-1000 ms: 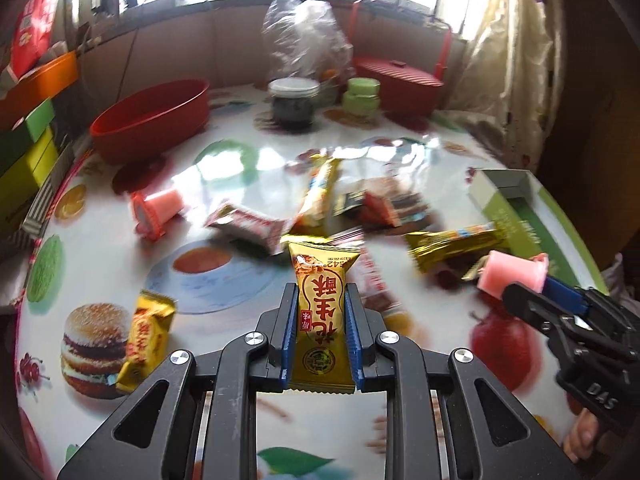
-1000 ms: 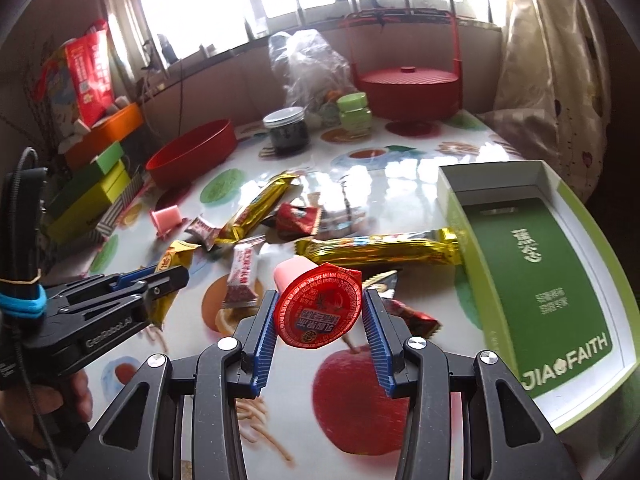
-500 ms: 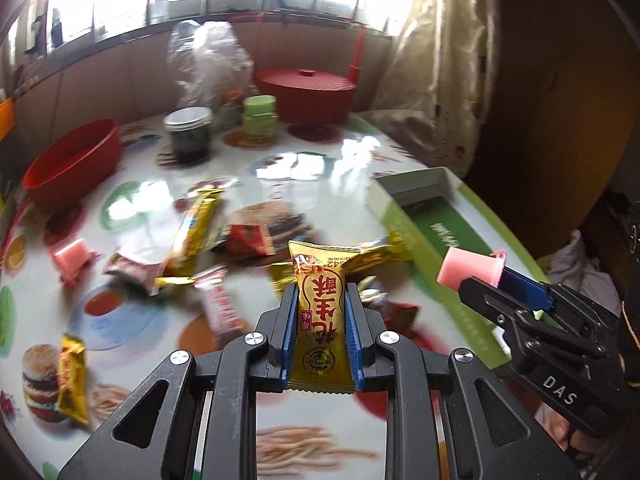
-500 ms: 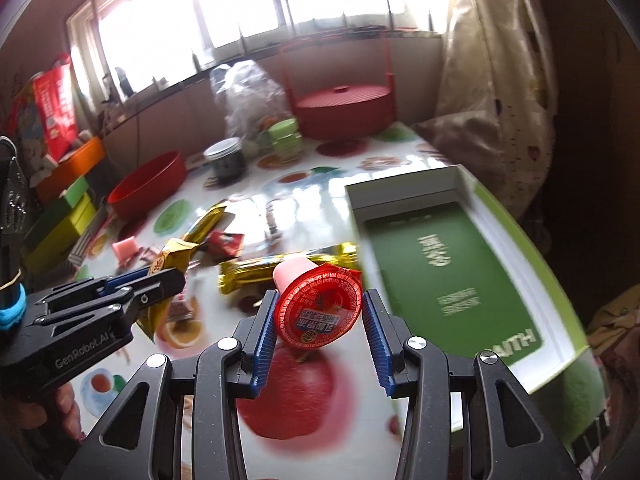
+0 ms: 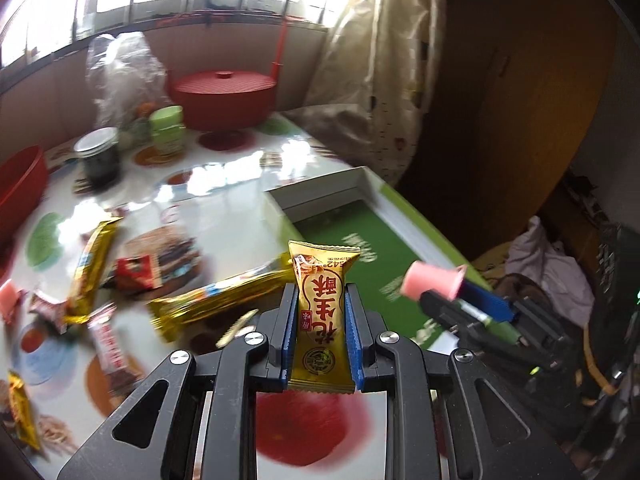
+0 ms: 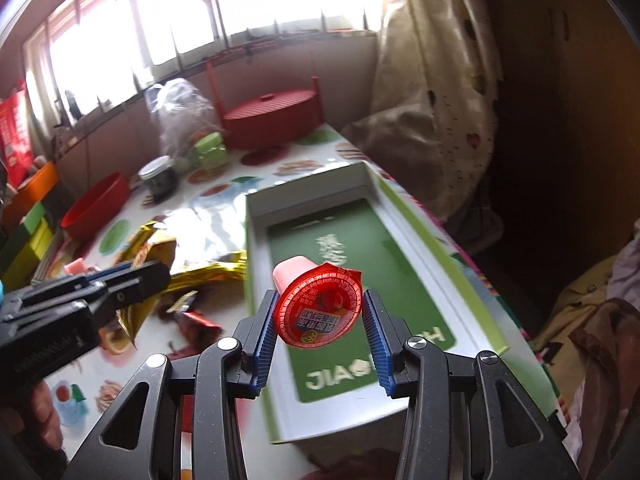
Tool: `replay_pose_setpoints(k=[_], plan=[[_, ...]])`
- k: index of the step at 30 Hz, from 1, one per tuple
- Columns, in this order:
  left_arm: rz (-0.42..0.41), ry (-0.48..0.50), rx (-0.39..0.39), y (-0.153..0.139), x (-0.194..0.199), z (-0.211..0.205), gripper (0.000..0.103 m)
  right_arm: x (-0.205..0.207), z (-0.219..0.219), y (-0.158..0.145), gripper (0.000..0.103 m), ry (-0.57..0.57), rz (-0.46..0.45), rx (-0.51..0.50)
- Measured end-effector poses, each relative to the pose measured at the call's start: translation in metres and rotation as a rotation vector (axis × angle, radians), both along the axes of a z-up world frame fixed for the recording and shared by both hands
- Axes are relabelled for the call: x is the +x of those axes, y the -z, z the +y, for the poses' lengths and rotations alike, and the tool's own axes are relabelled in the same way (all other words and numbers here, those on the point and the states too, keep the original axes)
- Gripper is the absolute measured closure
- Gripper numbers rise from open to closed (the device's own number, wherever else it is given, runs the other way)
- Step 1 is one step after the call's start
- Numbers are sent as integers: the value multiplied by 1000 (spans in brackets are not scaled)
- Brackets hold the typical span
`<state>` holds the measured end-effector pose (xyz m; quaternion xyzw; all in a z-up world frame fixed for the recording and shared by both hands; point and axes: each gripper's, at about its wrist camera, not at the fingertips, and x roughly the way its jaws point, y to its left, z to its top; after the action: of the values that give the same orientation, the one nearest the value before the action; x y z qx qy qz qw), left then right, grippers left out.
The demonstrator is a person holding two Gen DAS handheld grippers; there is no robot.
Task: Organize snacks
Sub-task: 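Carry the yellow packet and red jelly cup into the green box with both tools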
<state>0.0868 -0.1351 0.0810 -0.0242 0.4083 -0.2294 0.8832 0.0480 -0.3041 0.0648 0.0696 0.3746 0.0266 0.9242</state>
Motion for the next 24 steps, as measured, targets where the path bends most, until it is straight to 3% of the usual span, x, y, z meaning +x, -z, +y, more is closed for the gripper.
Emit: replay_pose_setpoints(k=[9,24], plan=[[33,84,7,11,7,-39,80,-3,-21,17,62,52,43,-31],[47,142,56,26,16,-78,80,-3,-37,26,62,94,61,-82]])
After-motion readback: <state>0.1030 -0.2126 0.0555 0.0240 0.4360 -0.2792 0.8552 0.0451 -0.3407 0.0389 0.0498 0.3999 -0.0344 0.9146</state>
